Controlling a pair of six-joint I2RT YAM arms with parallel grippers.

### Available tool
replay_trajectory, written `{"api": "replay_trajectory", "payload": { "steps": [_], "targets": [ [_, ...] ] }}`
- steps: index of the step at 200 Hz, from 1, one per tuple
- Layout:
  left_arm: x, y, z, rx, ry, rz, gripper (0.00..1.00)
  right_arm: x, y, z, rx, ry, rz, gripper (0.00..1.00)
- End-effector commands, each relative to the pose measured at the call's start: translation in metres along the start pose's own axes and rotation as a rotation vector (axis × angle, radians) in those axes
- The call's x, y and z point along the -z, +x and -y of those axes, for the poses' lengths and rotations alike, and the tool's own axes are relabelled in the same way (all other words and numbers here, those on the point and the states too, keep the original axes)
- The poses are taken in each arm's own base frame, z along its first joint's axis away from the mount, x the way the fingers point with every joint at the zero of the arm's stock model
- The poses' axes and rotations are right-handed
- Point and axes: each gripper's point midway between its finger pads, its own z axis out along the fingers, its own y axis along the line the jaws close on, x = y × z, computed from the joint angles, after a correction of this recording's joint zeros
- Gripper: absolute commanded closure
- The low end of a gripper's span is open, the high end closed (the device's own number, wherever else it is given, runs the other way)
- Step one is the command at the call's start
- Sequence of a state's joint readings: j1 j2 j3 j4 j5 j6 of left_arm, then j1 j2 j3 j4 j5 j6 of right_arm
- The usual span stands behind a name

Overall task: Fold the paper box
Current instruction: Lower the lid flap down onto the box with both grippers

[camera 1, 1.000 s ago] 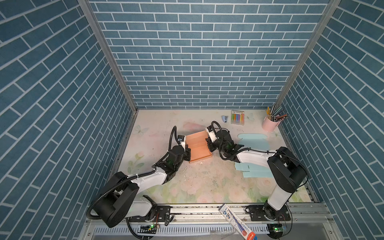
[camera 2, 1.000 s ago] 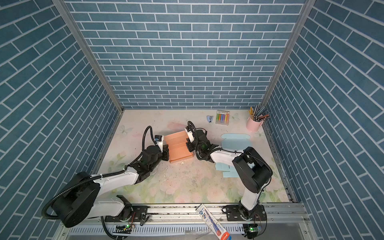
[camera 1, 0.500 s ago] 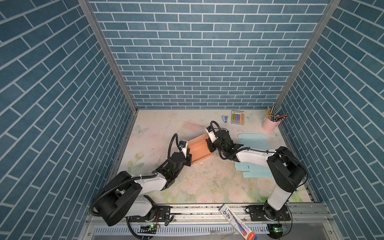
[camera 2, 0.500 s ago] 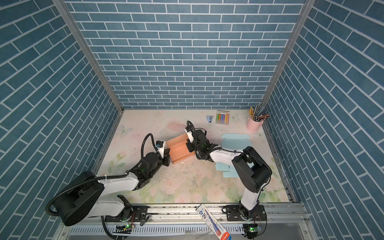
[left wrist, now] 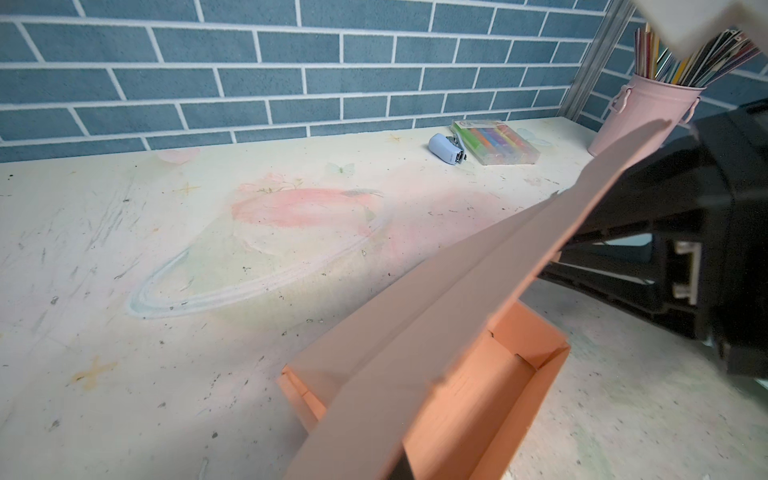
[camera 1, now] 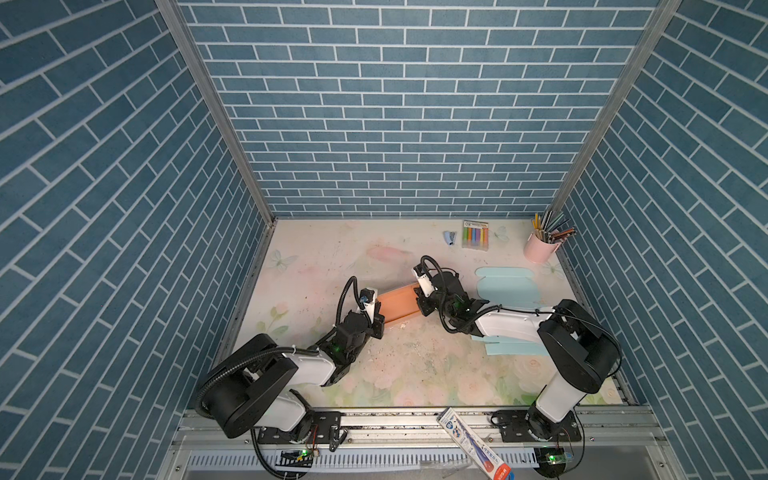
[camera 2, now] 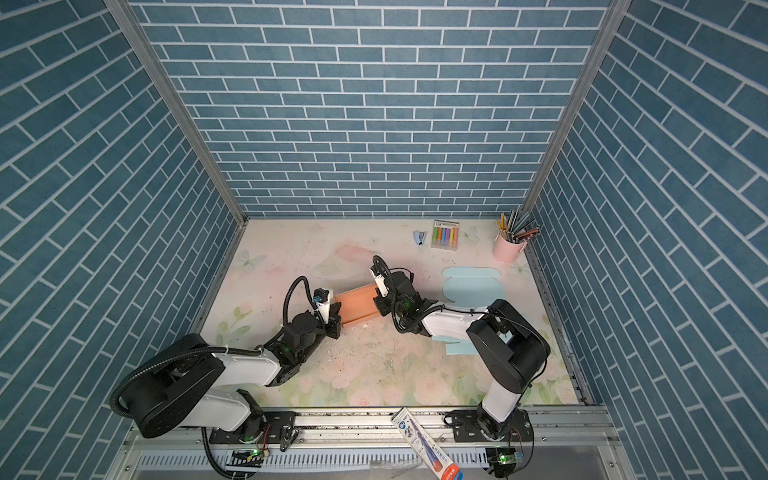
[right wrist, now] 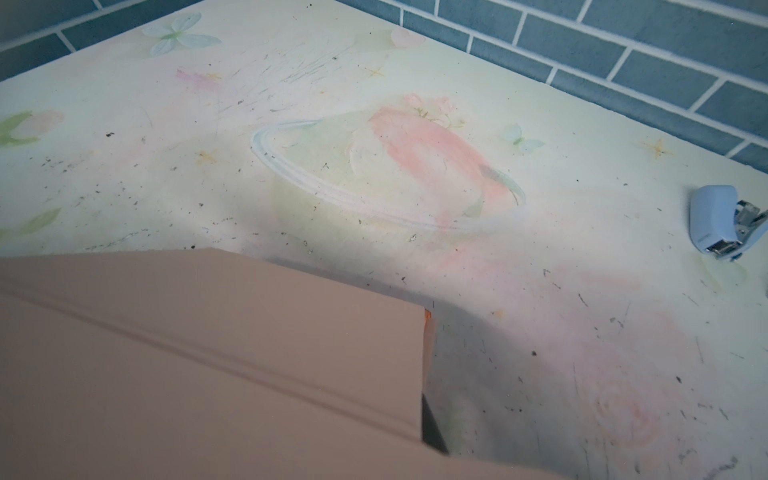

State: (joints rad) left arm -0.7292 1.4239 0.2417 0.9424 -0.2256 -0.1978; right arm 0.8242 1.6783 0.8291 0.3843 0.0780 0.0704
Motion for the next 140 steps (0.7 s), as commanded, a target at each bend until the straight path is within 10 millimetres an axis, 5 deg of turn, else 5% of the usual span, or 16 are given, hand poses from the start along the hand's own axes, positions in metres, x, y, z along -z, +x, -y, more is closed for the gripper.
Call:
{"api": "replay_trajectory", "payload": {
  "steps": [1, 88, 140],
  "targets": [
    [0.003, 0.013, 0.019, -0.023, 0.083, -0.039, 1.0, 0.013, -0.015, -0.035, 0.058, -0.121, 0.065, 0.85],
    [0.004, 0.03, 0.019, -0.051, 0.058, -0.072, 1.0, 0.022, 0.006, -0.03, 0.046, -0.106, 0.044, 0.84],
    [-0.002, 0.037, 0.019, -0.053, 0.037, -0.091, 1.0, 0.026, 0.018, -0.022, 0.01, -0.066, 0.04, 0.7]
  ]
}}
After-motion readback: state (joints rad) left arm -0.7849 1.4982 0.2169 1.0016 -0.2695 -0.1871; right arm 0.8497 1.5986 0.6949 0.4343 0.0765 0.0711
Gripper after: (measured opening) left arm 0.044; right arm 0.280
